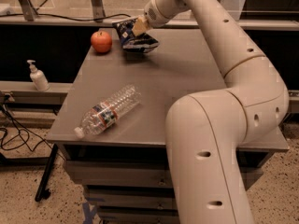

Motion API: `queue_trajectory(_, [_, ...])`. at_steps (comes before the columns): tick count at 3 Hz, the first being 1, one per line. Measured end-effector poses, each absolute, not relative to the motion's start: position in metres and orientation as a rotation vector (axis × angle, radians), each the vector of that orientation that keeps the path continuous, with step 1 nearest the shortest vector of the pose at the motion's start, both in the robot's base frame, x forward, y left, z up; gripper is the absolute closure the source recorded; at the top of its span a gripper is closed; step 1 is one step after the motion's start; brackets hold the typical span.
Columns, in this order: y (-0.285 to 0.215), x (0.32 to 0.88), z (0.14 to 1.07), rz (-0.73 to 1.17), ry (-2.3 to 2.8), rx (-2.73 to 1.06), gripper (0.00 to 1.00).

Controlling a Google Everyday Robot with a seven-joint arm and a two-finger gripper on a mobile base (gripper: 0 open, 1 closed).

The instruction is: Move blue chip bag near apple

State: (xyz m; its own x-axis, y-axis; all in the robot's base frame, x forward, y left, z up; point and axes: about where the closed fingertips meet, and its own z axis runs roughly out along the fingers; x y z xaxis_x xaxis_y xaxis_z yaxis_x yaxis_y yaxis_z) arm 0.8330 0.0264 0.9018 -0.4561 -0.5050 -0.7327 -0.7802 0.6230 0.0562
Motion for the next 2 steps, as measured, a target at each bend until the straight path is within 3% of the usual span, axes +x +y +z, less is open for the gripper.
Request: queue_trajectory(2, [0.0496,0.8283,0.8892,0.572,2.133,-1.077,0.59])
